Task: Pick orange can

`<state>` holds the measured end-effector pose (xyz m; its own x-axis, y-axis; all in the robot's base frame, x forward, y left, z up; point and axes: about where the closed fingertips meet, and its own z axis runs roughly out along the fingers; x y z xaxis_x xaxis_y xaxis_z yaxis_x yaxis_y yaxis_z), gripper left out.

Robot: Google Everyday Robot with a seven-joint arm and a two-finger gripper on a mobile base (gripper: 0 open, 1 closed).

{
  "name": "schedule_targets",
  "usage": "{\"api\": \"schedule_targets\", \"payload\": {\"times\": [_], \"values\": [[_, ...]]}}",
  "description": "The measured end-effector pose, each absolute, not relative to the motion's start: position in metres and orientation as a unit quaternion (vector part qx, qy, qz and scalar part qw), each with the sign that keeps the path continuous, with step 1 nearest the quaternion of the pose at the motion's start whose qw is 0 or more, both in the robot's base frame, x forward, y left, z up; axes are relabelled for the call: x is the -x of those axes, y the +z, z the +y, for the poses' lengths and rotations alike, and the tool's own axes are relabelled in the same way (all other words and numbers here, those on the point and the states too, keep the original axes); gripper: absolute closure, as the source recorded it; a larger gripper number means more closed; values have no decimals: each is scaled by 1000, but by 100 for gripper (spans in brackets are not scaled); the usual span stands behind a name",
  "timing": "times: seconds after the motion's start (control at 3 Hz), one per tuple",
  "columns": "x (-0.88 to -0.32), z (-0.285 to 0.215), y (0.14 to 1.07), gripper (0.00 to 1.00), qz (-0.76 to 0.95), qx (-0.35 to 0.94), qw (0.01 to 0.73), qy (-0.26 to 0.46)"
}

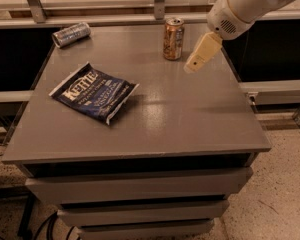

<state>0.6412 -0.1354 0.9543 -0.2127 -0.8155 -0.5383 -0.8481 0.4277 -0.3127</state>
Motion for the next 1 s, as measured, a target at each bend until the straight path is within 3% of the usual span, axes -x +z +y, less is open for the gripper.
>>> {"api": "schedule_targets", "payload": {"times": [1.0], "values": [[-688, -107, 939, 0, 783, 500, 365, 55]]}}
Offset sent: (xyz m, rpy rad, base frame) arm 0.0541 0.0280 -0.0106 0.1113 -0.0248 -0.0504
